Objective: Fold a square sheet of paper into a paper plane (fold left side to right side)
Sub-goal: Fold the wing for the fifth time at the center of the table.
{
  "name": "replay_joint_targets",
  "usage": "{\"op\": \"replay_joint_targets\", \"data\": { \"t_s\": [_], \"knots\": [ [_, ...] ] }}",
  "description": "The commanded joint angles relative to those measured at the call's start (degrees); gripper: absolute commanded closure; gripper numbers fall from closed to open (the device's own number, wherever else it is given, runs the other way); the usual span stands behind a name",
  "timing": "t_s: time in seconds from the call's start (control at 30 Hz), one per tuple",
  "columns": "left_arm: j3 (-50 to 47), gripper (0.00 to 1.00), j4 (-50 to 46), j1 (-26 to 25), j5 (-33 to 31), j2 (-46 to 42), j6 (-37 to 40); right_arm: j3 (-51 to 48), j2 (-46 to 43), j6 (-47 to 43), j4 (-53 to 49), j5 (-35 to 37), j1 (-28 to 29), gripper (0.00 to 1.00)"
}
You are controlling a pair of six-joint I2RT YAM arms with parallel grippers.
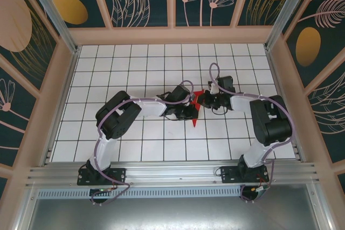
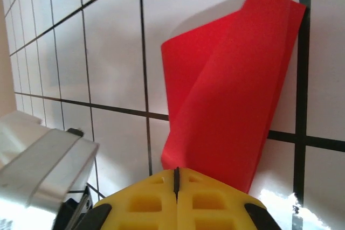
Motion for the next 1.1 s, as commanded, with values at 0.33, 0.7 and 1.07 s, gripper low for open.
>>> {"op": "replay_joint_targets", "data": {
  "t_s": [0.33,0.7,1.07],
  "knots": [
    [-1.3,0.89,-4.8,-1.1,-3.8,5.2,1.6,7.3,9.3,-5.0,-1.5,3.2,0.1,0.98],
    [-1.3,0.90,-4.8,-1.1,-3.6,5.5,1.6,12.0,12.2,-8.3,-4.1,5.6,-1.4,0.98],
    [-1.3,0.90,-5.2,-1.1,-3.4,5.9,1.5,16.4,14.3,-9.6,-5.0,4.3,-3.5,0.97]
  ]
}}
